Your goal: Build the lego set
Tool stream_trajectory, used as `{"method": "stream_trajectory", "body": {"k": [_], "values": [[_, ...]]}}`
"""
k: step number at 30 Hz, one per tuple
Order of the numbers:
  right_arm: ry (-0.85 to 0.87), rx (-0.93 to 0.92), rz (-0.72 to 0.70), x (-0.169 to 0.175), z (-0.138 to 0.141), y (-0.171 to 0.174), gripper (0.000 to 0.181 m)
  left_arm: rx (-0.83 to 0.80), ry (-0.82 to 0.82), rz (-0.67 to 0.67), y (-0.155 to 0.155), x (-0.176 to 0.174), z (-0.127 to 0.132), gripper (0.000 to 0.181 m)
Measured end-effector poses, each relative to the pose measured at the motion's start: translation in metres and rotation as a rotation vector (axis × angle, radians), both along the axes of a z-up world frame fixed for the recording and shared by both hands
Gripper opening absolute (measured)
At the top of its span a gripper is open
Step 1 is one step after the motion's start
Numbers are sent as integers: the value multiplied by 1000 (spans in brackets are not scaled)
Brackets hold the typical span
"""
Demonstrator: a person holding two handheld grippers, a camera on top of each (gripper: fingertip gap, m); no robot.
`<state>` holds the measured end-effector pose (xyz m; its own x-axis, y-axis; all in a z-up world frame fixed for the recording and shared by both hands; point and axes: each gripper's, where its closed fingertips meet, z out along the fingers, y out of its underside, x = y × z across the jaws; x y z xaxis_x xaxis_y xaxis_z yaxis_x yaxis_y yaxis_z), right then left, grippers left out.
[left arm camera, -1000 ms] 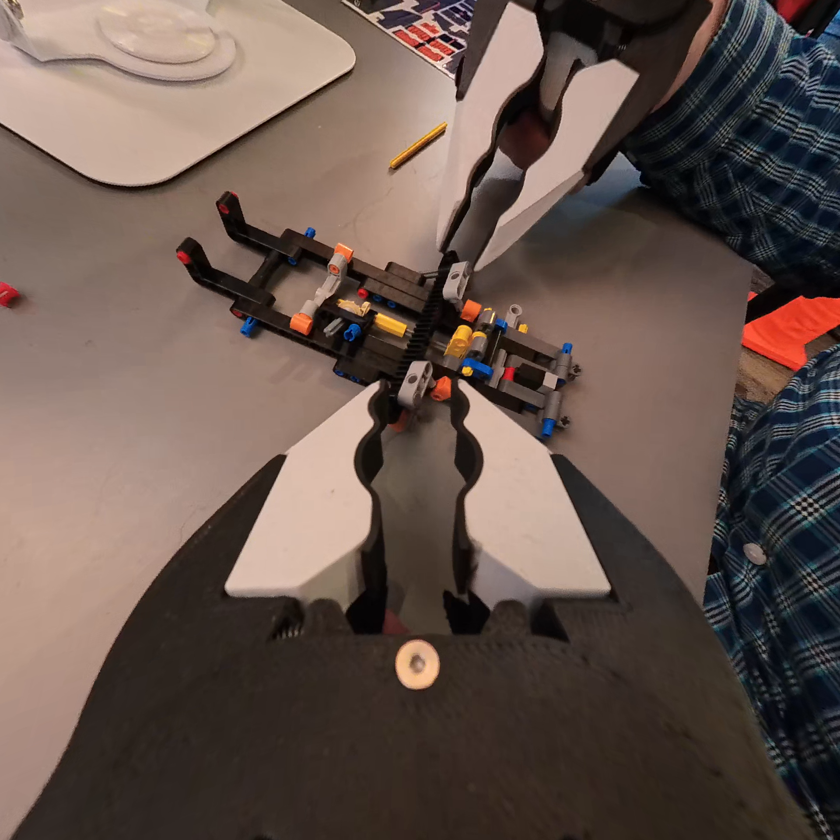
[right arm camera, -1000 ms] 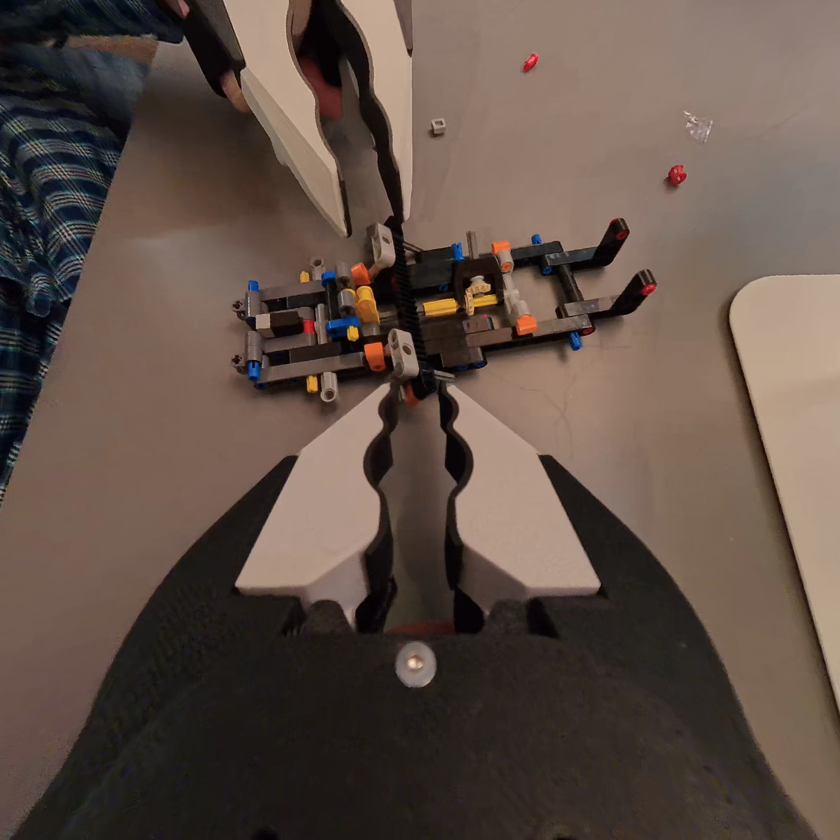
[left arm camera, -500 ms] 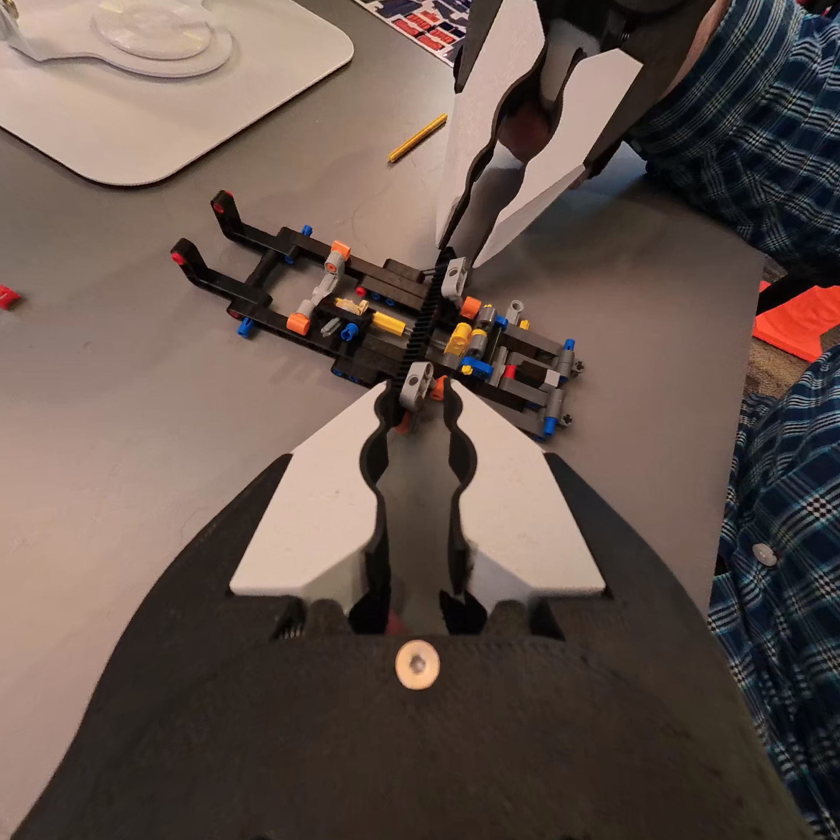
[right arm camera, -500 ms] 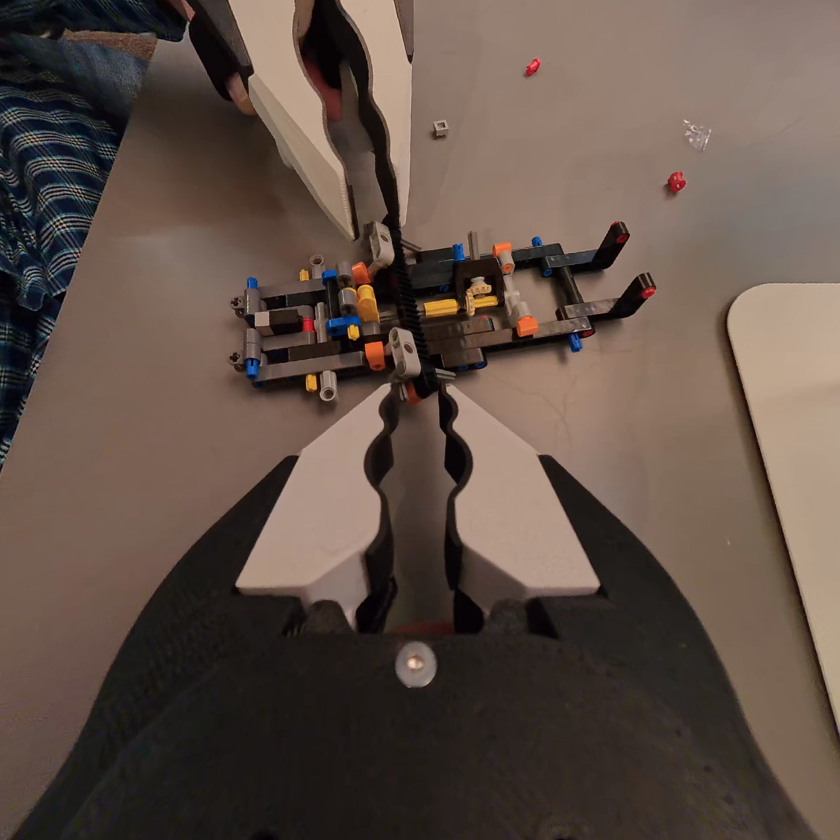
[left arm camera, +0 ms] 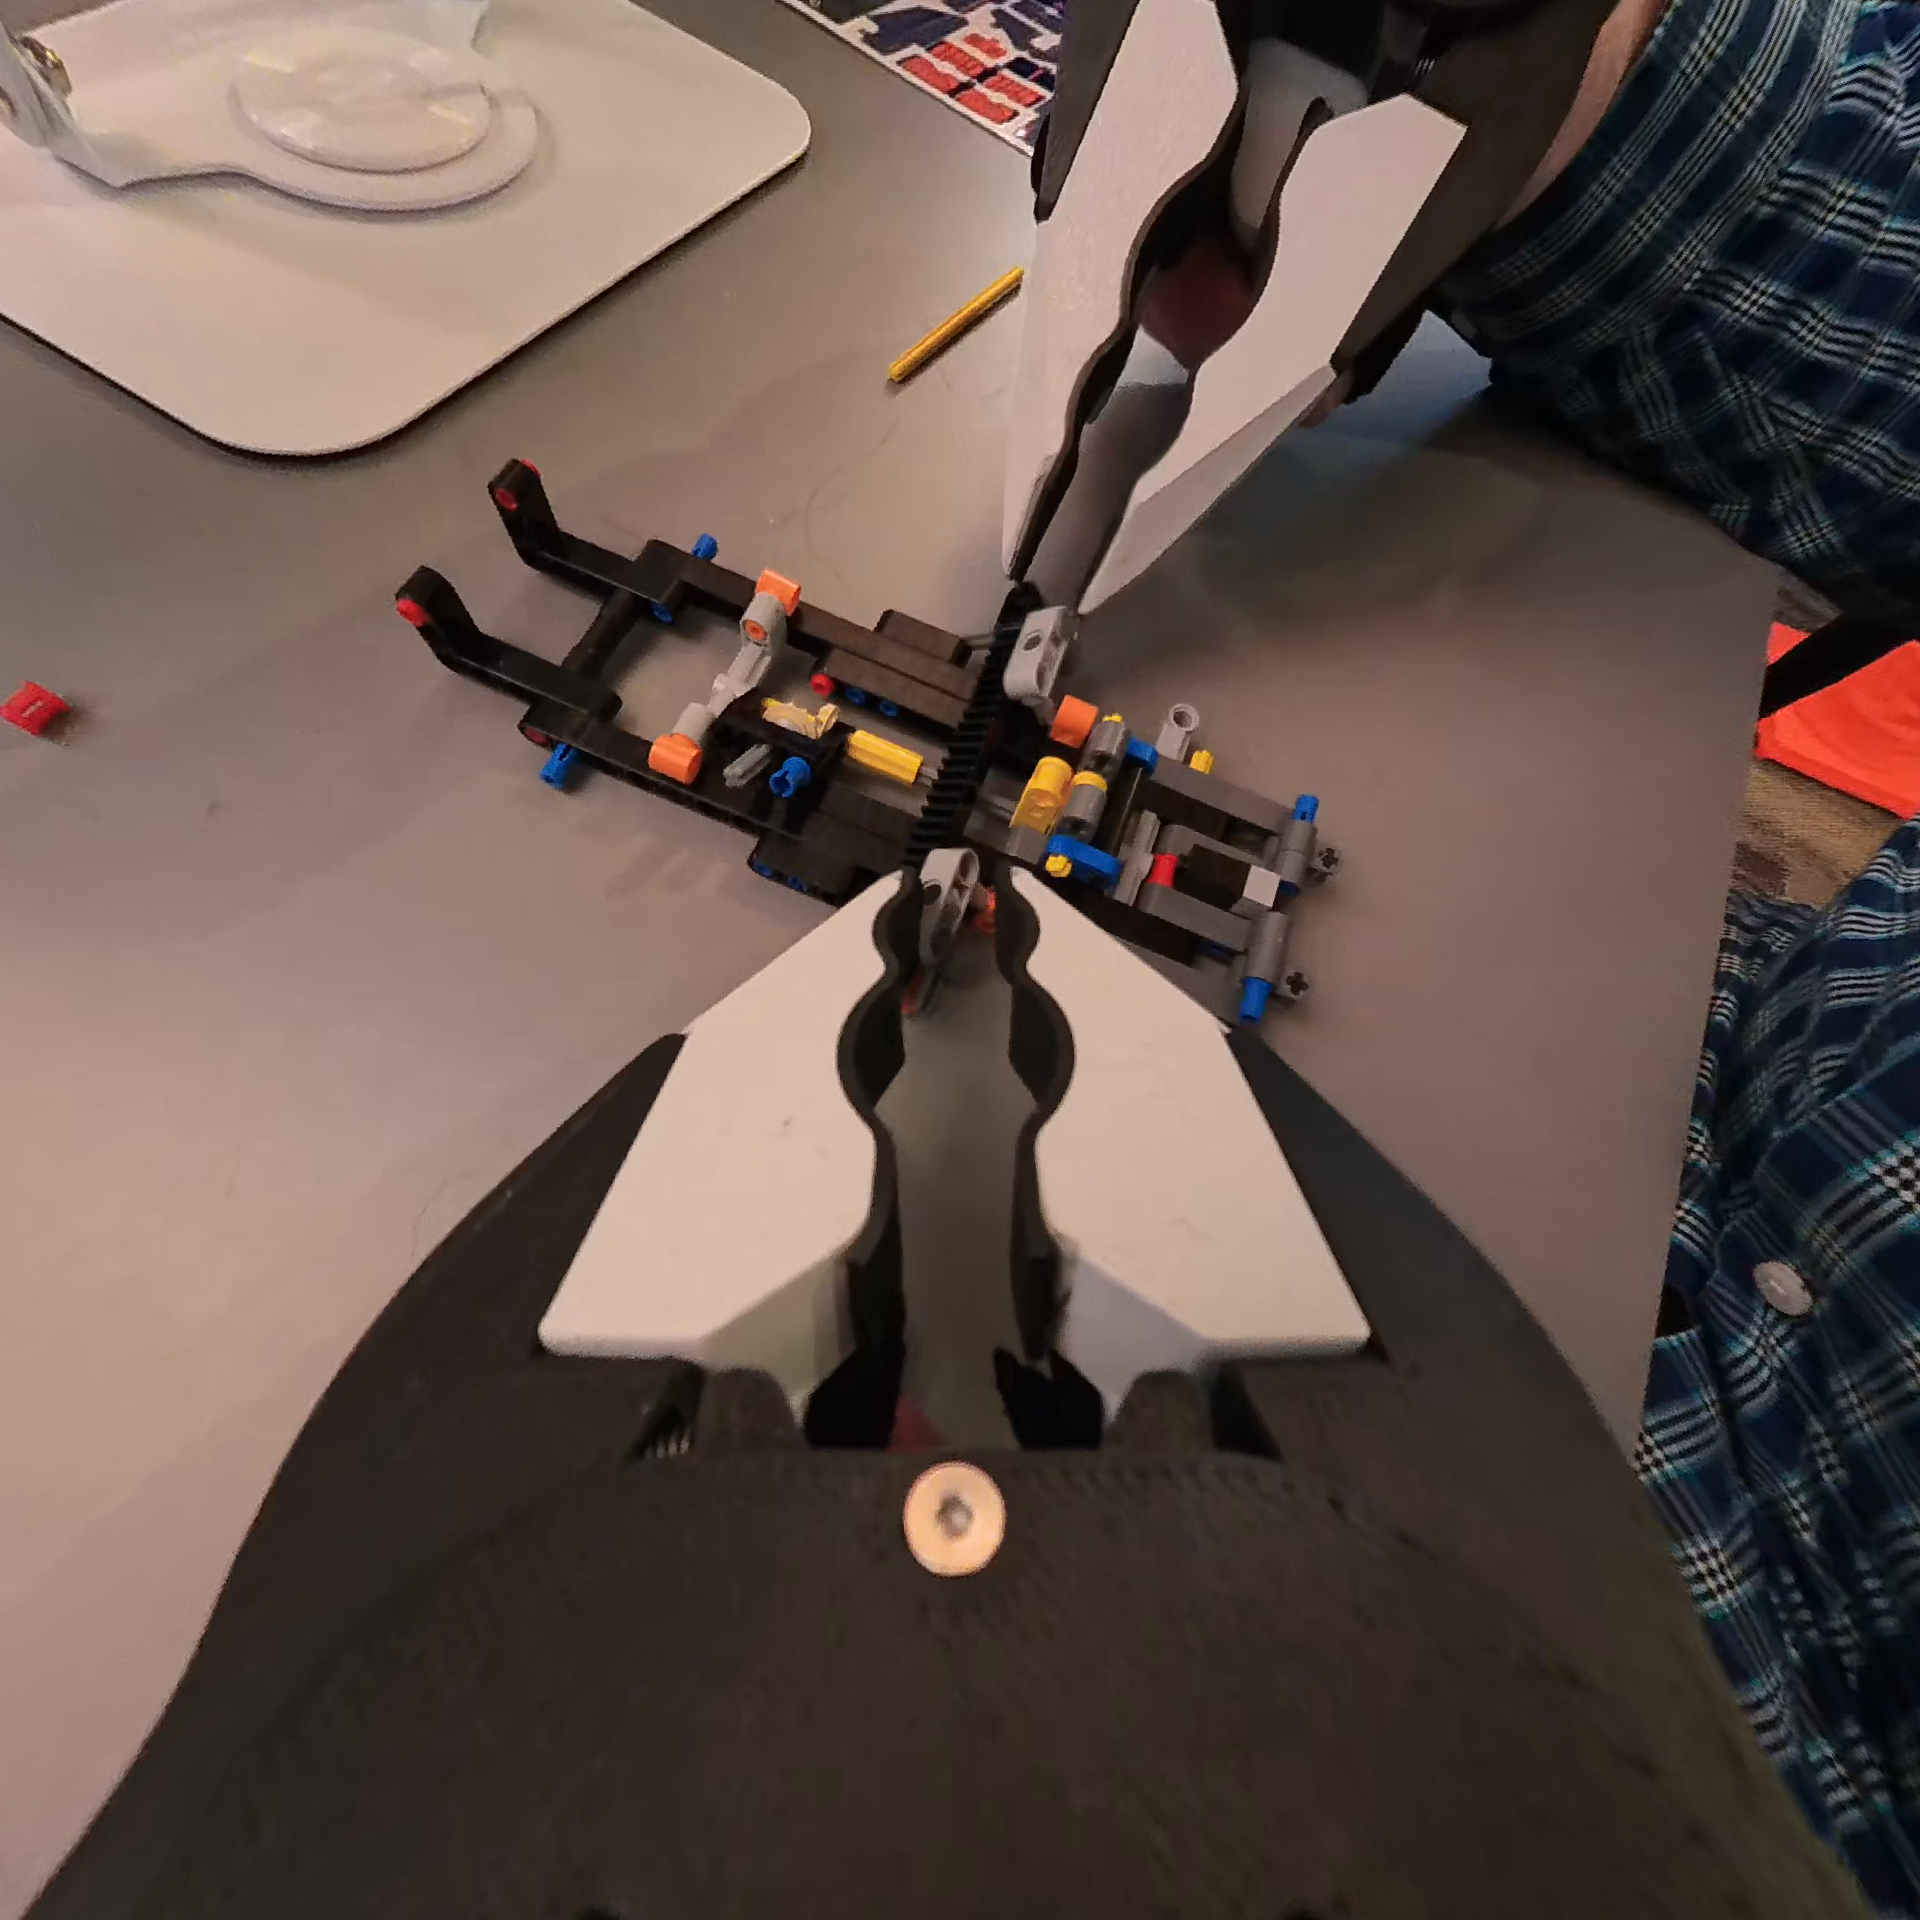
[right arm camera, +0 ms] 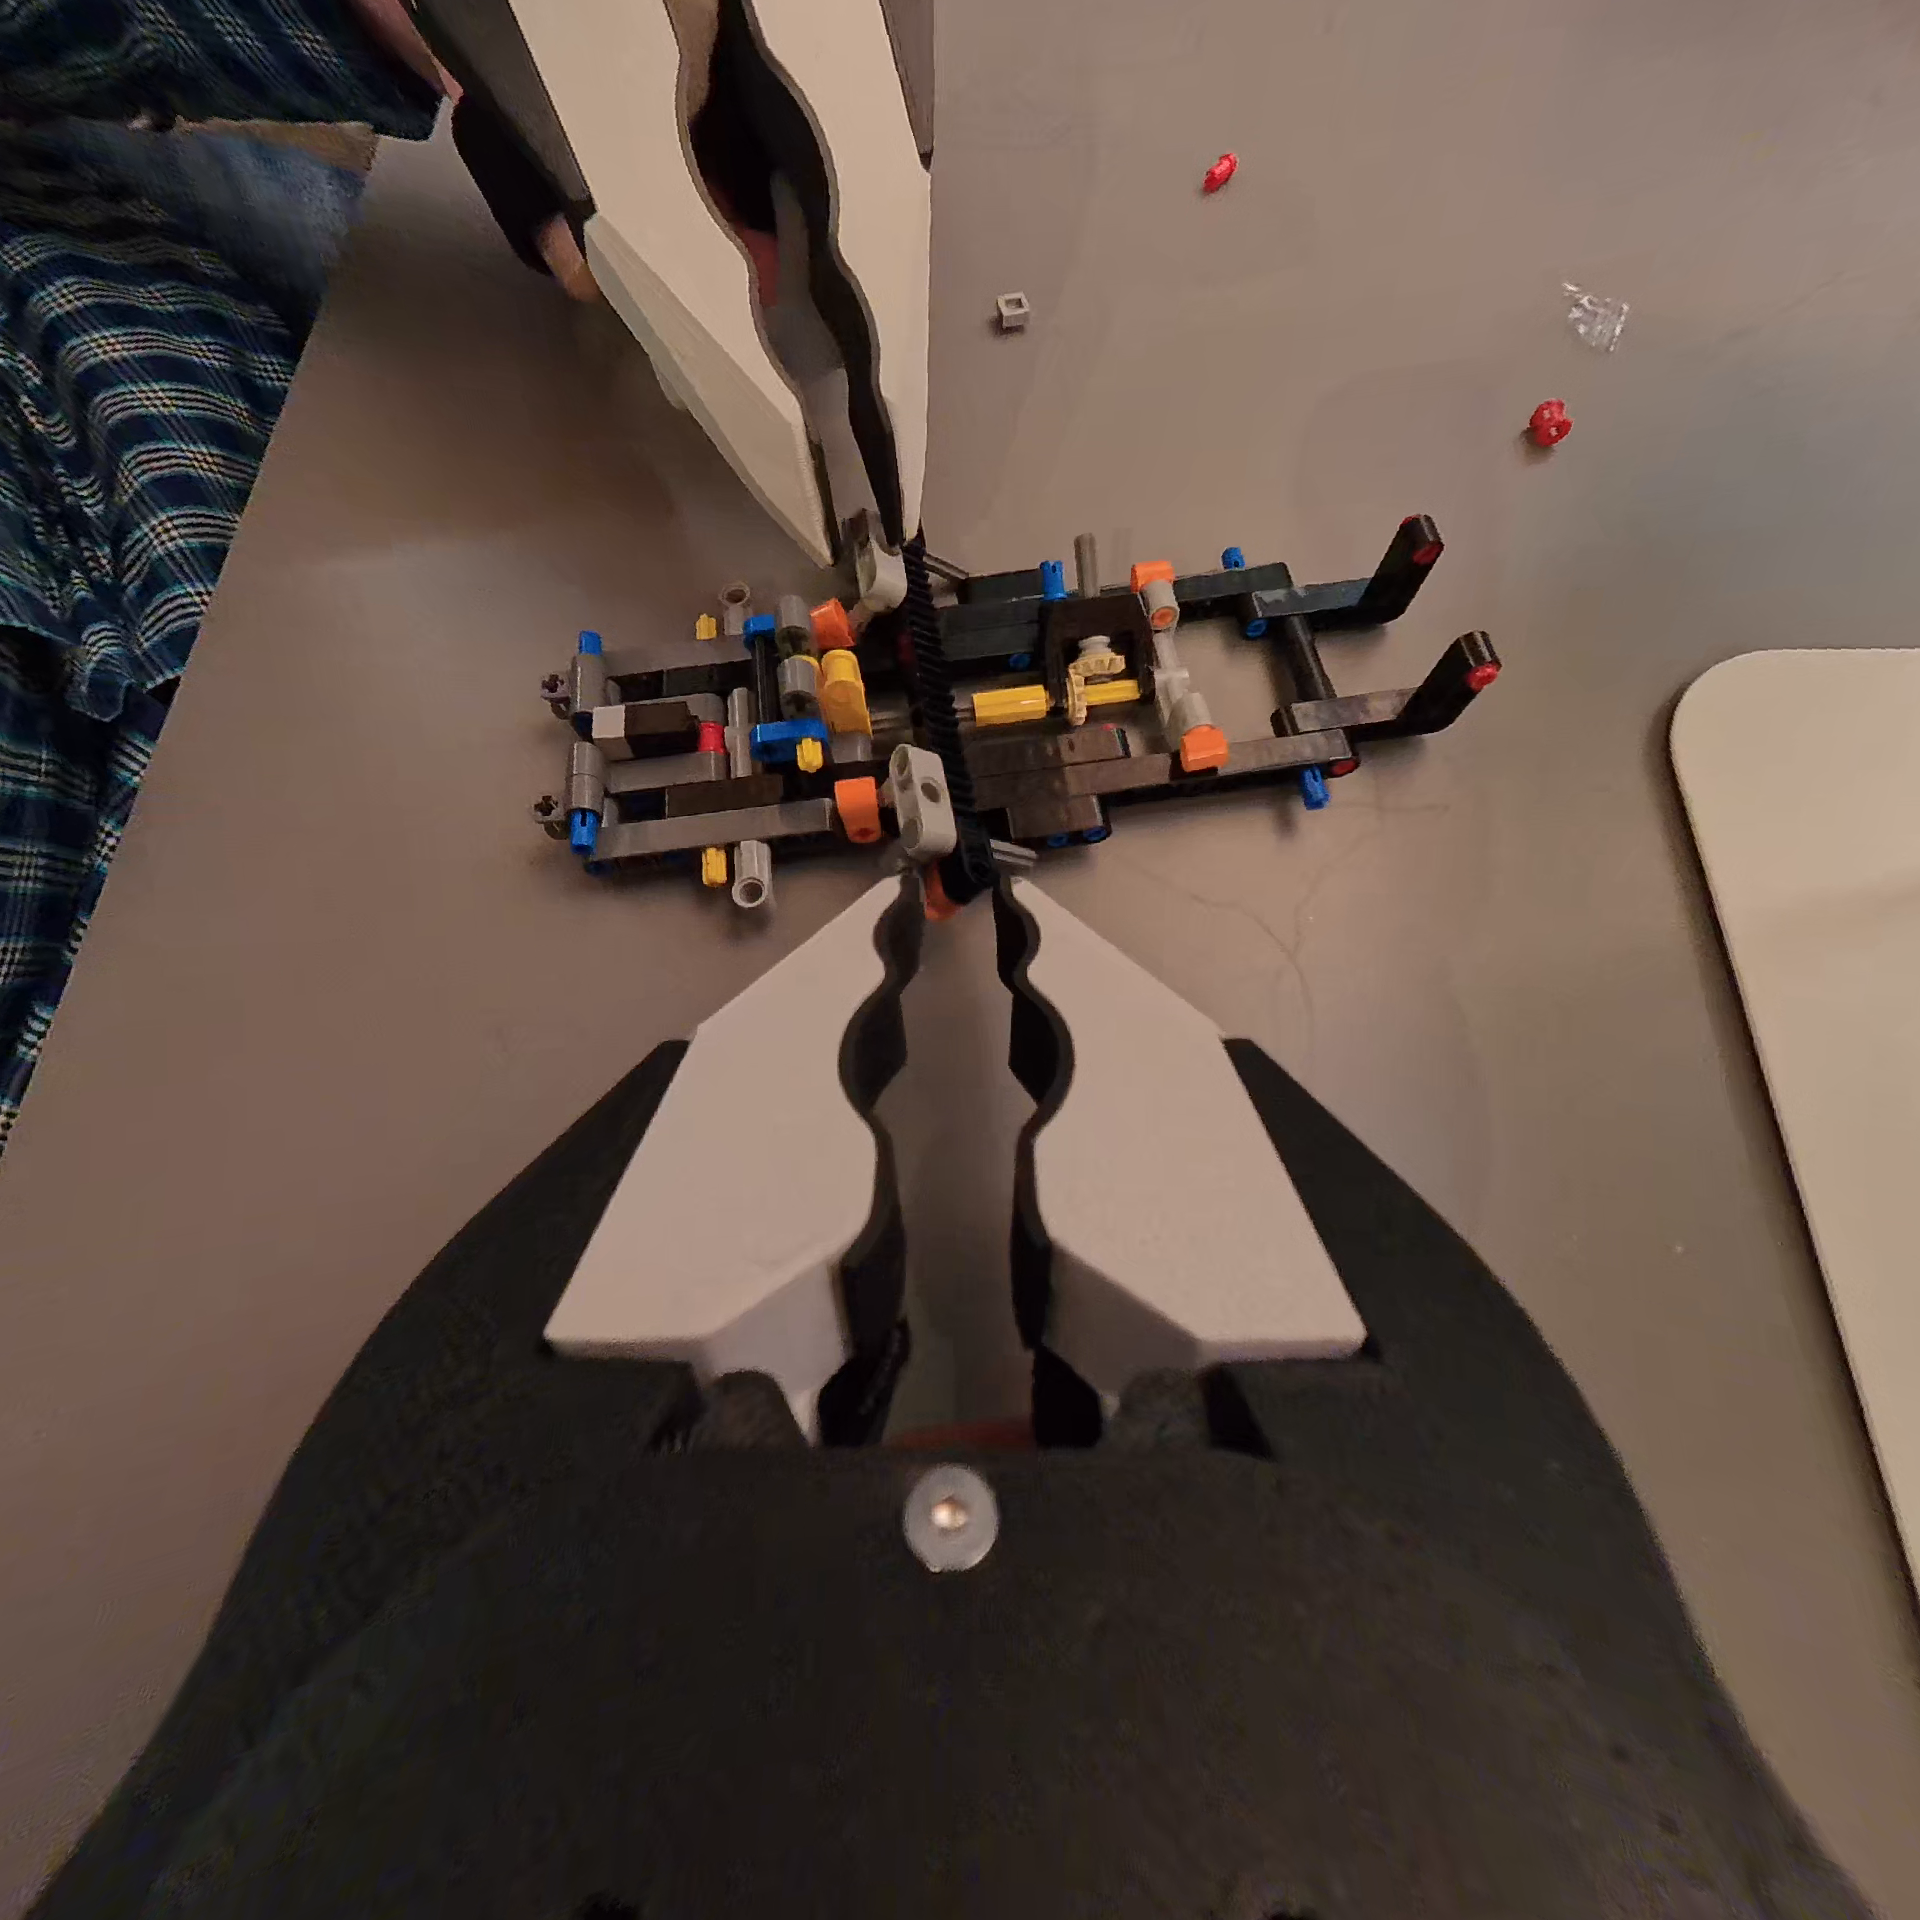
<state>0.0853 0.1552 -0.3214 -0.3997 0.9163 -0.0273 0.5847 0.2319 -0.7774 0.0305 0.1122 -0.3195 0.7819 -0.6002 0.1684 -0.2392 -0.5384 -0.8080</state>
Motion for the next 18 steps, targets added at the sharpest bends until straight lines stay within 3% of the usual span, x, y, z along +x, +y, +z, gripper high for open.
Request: {"method": "stream_trajectory", "body": {"k": [1, 11, 18], "values": [[-4, -2, -1, 1, 0, 1, 13, 6, -2, 4, 0, -1, 1, 13], [-3, 17, 10, 5, 0, 3, 18, 38, 44, 39, -4, -13, 1, 25], [-29, 19, 18, 0, -9, -3, 15, 9, 95, 18, -3, -10, -7, 18]]}}
